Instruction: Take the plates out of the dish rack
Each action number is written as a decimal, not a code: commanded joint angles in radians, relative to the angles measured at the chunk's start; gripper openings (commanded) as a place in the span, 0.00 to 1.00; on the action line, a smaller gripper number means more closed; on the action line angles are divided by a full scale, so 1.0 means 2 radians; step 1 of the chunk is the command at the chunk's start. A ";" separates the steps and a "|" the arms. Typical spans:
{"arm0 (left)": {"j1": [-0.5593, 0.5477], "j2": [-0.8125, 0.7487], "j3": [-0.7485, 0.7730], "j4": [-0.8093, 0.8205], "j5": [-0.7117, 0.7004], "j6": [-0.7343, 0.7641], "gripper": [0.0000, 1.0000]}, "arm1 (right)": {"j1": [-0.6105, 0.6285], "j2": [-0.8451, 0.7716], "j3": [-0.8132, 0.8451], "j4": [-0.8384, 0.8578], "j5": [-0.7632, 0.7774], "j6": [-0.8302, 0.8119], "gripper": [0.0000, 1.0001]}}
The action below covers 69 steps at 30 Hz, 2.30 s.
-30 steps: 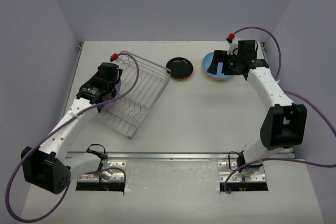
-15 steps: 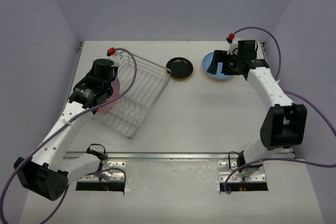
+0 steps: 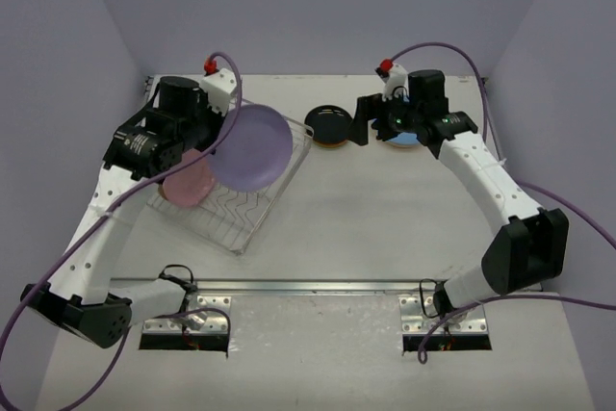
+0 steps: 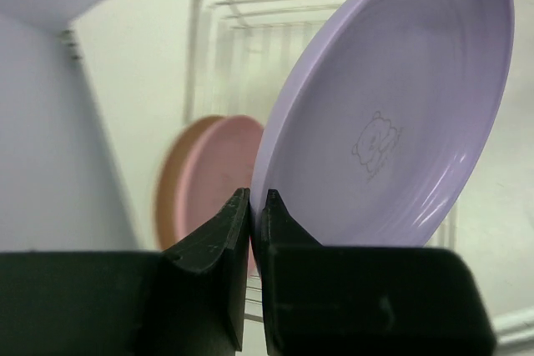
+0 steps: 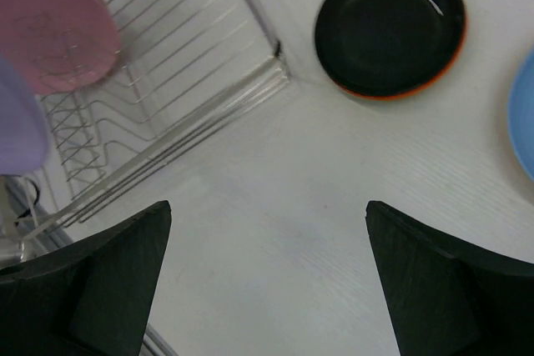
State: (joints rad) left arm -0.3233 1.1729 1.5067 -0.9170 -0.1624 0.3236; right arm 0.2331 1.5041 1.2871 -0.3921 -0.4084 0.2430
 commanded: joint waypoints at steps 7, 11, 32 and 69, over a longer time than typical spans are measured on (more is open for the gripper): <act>-0.004 0.016 -0.035 -0.031 0.215 -0.048 0.00 | 0.164 -0.015 0.071 -0.015 0.000 -0.053 0.95; -0.004 0.019 -0.035 -0.035 0.233 -0.048 0.00 | 0.210 0.007 0.084 -0.028 0.046 -0.083 0.83; 0.008 0.014 -0.038 -0.014 0.163 -0.069 0.84 | 0.159 0.006 0.057 -0.017 0.111 -0.079 0.00; 0.059 -0.004 -0.060 0.027 0.054 -0.094 1.00 | -0.225 0.367 0.291 -0.043 0.053 0.174 0.00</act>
State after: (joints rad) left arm -0.2199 1.1824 1.3873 -0.9063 -0.0525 0.1482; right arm -0.2098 2.2442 1.8370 -0.5081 -0.2769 0.5745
